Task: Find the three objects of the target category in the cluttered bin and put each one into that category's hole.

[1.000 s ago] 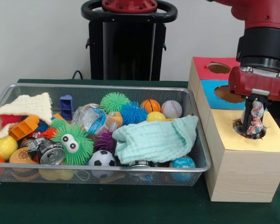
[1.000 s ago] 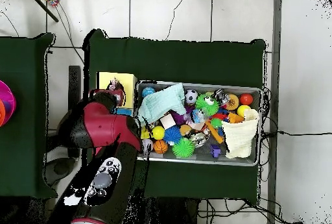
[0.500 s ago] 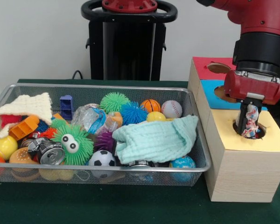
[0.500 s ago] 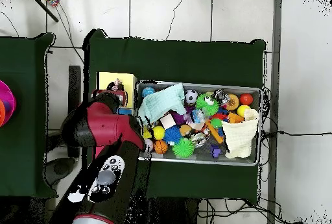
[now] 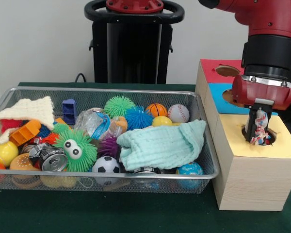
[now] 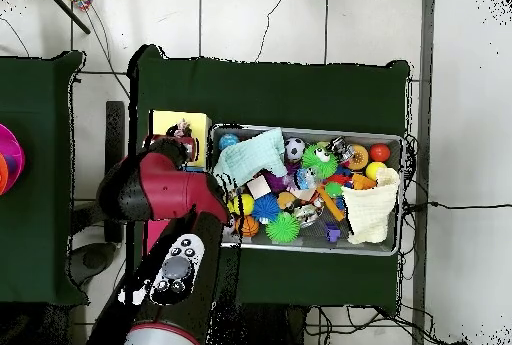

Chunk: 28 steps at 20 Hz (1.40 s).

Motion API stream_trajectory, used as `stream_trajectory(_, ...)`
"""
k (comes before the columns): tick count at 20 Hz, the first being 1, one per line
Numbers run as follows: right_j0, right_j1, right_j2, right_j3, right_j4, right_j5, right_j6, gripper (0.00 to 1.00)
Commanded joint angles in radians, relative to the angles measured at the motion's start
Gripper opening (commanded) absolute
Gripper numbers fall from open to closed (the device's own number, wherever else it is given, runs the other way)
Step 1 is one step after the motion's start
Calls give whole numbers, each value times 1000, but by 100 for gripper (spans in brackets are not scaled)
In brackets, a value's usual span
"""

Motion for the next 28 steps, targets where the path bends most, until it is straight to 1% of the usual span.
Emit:
stream_trajectory(1, -74, 93, 186, -10, 22, 126, 125, 0)
stream_trajectory(4, -104, 96, 231, -11, 19, 190, 98, 0)
stream_trajectory(8, -90, 113, 206, -42, 14, 297, 83, 0)
stream_trajectory(12, -114, 118, 236, -53, 0, 385, 49, 0)
stream_trajectory(15, -116, 121, 239, -63, -12, 432, 37, 0)
stream_trajectory(24, -130, 134, 265, -83, -35, 506, 10, 0)
stream_trajectory(26, -124, 138, 258, -94, -47, 522, 3, 0)
stream_trajectory(28, -121, 134, 255, -85, -60, 494, -1, 0)
